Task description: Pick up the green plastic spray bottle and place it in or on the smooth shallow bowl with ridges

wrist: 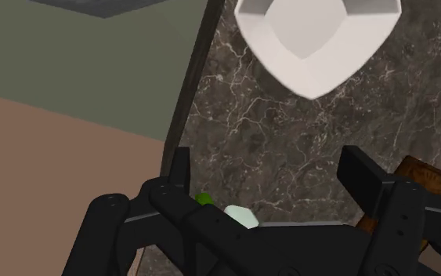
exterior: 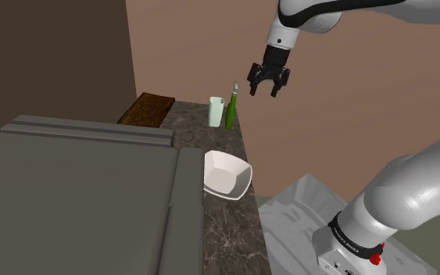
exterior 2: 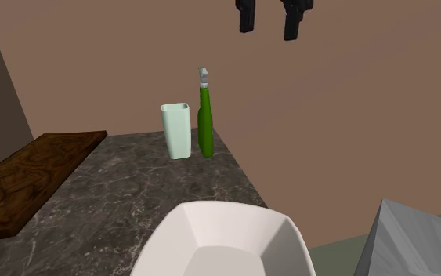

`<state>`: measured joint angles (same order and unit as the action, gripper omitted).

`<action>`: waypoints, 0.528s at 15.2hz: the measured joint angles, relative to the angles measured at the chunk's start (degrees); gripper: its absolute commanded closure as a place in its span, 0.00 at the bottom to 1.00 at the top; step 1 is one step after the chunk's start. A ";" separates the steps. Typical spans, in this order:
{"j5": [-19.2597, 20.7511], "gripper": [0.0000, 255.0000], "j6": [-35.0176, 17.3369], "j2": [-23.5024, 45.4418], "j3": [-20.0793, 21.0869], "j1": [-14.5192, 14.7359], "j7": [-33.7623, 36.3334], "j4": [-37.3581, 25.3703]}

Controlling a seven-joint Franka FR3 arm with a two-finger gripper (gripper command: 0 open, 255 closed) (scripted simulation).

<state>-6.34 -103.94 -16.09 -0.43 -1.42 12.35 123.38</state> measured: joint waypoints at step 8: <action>1.95 0.00 -2.71 17.54 -0.28 -1.30 7.14 -15.90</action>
<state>-4.39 -106.65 1.45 -0.72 -2.72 19.50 107.48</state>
